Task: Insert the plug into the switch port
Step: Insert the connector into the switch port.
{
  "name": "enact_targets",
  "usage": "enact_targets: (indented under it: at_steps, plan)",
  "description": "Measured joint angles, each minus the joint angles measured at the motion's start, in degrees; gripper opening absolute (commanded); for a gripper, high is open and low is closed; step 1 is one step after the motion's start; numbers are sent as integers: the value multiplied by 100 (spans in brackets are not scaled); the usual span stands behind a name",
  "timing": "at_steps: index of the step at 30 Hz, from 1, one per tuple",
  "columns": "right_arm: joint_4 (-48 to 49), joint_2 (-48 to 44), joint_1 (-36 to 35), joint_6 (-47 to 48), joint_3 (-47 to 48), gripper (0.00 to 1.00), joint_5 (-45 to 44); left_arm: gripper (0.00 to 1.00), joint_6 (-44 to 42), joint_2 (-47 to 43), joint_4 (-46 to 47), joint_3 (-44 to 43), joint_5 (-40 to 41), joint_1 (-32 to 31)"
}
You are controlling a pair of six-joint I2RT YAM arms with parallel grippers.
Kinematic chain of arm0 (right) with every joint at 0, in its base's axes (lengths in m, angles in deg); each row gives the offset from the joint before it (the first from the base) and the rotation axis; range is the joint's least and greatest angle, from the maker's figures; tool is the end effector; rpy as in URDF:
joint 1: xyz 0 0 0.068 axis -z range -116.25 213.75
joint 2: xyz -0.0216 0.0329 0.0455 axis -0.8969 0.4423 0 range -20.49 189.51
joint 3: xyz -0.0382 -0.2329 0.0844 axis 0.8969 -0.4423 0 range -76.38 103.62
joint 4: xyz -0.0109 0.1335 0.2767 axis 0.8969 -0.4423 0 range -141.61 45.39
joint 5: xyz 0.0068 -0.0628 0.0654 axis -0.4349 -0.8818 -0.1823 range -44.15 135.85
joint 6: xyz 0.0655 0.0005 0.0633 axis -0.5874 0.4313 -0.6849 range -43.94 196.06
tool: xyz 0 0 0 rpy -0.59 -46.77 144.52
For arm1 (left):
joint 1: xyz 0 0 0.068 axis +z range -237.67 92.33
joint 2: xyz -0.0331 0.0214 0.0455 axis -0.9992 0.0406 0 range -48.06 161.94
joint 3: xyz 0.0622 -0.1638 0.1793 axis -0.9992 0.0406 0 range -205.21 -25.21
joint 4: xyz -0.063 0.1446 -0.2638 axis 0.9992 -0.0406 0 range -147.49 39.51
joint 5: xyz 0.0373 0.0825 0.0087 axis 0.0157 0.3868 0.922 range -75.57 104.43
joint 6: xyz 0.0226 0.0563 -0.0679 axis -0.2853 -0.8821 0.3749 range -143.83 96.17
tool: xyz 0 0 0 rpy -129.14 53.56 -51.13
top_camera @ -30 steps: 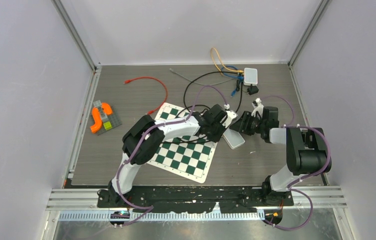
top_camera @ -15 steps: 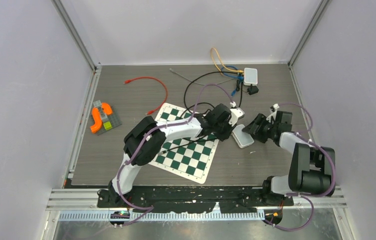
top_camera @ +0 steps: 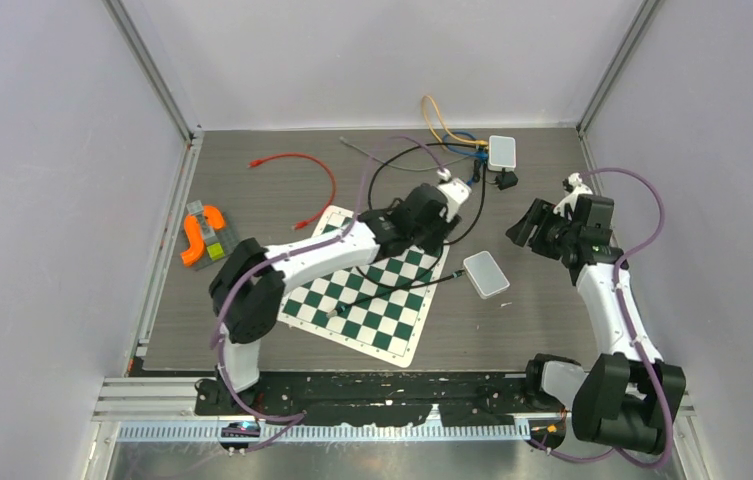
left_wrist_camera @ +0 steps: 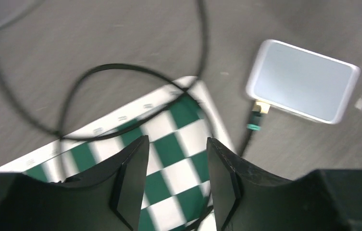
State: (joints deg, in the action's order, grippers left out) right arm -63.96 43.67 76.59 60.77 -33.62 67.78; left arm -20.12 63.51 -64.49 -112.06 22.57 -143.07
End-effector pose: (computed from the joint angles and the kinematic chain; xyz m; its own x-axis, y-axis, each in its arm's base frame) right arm 0.3223 -0.0420 0.1815 -0.6323 0.3950 -0.6665 0.1006 0.8948 0.4350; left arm 0.3055 -0.4223 0.1727 -0.4031 0.4715 -0.7844 0.7275 0.6850 0.0380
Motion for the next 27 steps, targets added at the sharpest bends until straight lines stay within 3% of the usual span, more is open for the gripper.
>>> enact_targets:
  at_steps: [3, 7, 10, 14, 18, 24, 27]
  plan:
    - [-181, -293, -321, 81, 7, 65, 0, 49, 164, -468, -363, 0, 568, 387]
    - [-286, -566, -833, 109, 7, 64, -7, 48, 855, -846, -846, -2, 1158, 1488]
    - [-299, -627, -1143, 125, 11, 64, -4, 46, 1882, -992, -1174, 59, 1388, 2476]
    - [-358, -627, -1279, 144, 79, 63, 17, 45, 3547, -1145, -1517, 251, 1480, 3333]
    - [-404, -643, -1276, 175, 278, 63, 7, 42, 5219, -1106, -2061, 164, 1633, 3563]
    - [-382, -741, -1276, 293, 343, 62, -140, 42, 7656, -531, -3230, -883, 1825, 3532]
    - [-385, -741, -1276, 295, 343, 62, -177, 40, 8811, -444, -3578, -863, 1816, 3567]
